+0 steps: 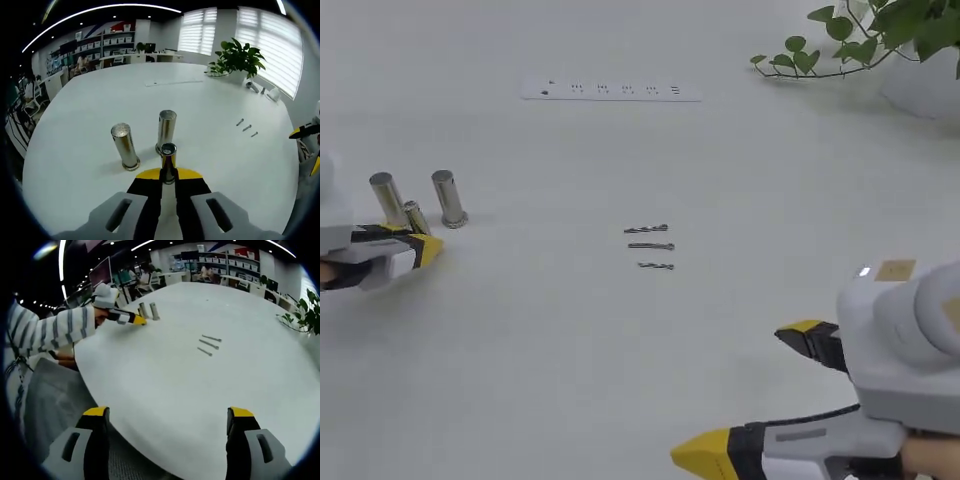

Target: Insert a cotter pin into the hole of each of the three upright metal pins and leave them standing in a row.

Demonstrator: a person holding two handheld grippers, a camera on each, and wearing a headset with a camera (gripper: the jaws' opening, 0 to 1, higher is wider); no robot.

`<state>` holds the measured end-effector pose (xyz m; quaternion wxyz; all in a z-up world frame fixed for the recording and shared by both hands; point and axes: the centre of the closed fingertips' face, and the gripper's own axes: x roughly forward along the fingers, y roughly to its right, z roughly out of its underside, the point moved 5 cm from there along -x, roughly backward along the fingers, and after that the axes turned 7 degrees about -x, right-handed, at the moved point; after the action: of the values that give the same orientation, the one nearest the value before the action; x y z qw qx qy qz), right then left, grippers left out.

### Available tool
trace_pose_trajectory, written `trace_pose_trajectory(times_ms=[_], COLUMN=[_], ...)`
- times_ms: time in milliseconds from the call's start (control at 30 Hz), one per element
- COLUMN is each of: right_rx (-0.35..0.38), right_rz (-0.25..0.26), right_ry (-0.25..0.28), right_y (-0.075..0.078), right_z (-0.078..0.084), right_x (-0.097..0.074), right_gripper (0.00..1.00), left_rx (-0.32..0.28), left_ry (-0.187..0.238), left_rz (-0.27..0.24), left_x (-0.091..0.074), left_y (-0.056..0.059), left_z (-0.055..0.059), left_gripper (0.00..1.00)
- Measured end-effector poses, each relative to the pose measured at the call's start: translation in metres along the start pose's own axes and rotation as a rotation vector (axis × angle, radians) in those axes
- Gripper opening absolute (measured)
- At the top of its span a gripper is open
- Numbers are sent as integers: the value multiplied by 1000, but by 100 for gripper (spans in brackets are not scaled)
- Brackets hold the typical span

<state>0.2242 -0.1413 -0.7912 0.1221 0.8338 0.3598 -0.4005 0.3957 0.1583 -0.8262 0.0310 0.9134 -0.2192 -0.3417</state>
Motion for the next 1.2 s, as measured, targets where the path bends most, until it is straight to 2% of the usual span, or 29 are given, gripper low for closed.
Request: trace_pose_trajectory(times_ms=[133, 200, 300, 467, 633, 733, 833, 933, 1067, 1200], right_rx=[10, 17, 20, 13, 5, 4, -1, 10, -23, -22], right_rz=[-8, -11, -15, -14, -13, -23, -21, -39, -44, -61], right_ry=[7, 13, 11, 11, 19, 20, 41, 75, 56, 60], right_y=[0, 0, -1, -1, -1, 0, 2, 1, 1, -2], right_z=[0, 0, 1, 1, 1, 1, -5, -11, -10, -9], right_x=[1, 1, 2, 0, -1, -1, -3, -4, -3, -3], right_gripper=[99, 99, 98, 98, 98, 98, 98, 98, 97, 97], left_rx=[-27, -56, -15, -42, -24, -13, -44, -15, -10, -5], left_ry=[0, -1, -12, 1, 3, 9, 28, 30, 29, 23], left_rz=[3, 23, 23, 49, 68, 81, 121, 131, 143, 159], left_x=[0, 0, -1, -6, -13, -19, -27, -32, -38, -41], left_y=[1, 4, 10, 18, 30, 39, 51, 63, 78, 93], left_z=[1, 2, 3, 2, 3, 3, 3, 4, 8, 16], left_gripper=[7, 7, 7, 7, 7, 7, 7, 7, 7, 7])
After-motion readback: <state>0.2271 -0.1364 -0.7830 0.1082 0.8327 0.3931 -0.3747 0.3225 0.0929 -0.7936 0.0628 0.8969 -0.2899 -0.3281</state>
